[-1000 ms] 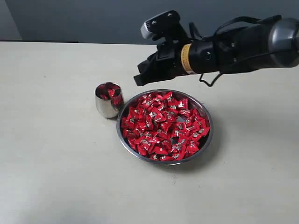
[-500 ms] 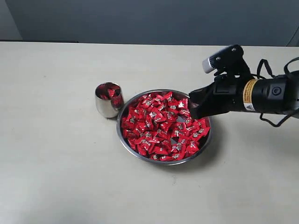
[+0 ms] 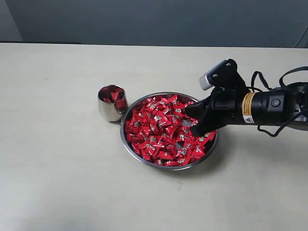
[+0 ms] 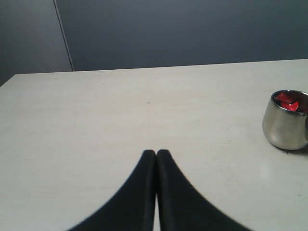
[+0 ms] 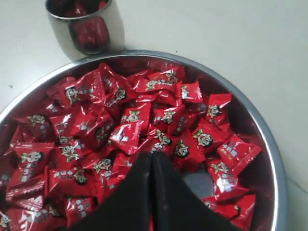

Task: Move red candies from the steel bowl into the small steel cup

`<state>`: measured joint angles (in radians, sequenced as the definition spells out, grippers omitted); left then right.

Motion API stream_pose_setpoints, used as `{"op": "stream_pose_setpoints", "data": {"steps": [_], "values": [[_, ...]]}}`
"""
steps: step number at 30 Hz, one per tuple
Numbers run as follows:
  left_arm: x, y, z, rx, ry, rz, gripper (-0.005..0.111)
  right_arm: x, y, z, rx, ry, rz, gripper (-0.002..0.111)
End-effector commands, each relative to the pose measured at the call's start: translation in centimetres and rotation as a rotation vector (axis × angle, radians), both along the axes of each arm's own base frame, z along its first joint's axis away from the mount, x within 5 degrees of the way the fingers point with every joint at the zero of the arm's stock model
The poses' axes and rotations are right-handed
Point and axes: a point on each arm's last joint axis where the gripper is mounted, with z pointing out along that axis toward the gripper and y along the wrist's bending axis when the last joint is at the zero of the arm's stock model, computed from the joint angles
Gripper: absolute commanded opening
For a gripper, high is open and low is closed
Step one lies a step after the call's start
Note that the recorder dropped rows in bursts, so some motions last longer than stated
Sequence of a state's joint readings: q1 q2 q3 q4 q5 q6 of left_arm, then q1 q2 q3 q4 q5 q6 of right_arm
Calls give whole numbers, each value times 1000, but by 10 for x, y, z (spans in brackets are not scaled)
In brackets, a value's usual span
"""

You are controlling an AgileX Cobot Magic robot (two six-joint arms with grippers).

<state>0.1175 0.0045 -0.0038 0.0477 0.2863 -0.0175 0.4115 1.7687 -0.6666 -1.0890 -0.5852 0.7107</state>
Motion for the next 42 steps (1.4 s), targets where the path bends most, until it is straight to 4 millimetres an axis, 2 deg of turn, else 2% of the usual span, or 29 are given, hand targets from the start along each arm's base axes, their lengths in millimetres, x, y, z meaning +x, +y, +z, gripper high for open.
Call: {"op": "stream_pose_setpoints", "data": {"steps": [1, 18, 32, 38, 42], "values": [[0, 0, -1, -4, -3, 1, 0, 5, 2, -9, 8, 2, 26, -1], [0, 0, -1, -4, -3, 1, 0, -5, 18, -10, 37, -13, 120, -1], [0, 0, -1, -4, -3, 1, 0, 3, 20, -4, 75, -38, 74, -1], [0, 0, -1, -4, -3, 1, 0, 5, 35, -1, 54, -58, 101, -1], [0, 0, -1, -4, -3, 1, 0, 9, 49, -9, 11, -55, 120, -1]]}}
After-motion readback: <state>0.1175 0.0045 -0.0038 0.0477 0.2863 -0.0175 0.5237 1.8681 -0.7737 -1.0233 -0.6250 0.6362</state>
